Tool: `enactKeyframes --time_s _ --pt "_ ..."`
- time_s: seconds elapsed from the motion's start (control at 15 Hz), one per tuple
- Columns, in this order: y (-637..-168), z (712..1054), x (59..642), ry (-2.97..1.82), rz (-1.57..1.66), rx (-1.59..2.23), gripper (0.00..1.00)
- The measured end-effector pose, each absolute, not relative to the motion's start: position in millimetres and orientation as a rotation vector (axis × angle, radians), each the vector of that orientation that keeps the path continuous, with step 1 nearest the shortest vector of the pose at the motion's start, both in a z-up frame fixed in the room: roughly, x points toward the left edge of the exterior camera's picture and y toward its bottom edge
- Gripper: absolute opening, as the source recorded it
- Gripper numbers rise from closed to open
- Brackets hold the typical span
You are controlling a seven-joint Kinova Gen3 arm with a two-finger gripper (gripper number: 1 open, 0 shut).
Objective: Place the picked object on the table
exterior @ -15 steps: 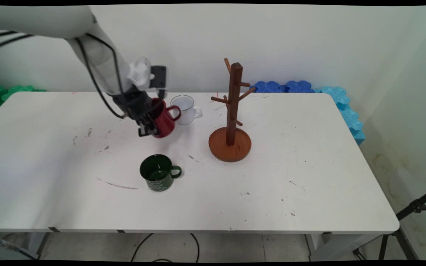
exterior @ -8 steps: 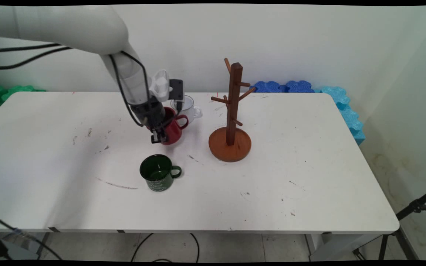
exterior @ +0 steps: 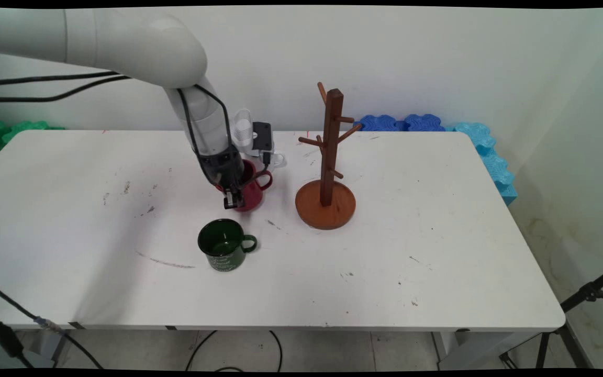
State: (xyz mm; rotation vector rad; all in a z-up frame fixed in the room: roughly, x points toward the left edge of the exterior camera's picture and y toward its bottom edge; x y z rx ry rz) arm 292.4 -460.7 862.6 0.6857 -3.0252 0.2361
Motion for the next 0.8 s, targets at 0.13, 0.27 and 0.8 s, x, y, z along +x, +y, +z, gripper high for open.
enactKeyframes --time_s 0.13,0.27,0.8 --pt "-463 860 290 -3.028 0.23 0.688 0.0" --pt "-465 856 287 -3.029 0.224 0.689 1.0" --pt "-471 851 279 -3.018 0.229 0.683 1.0"
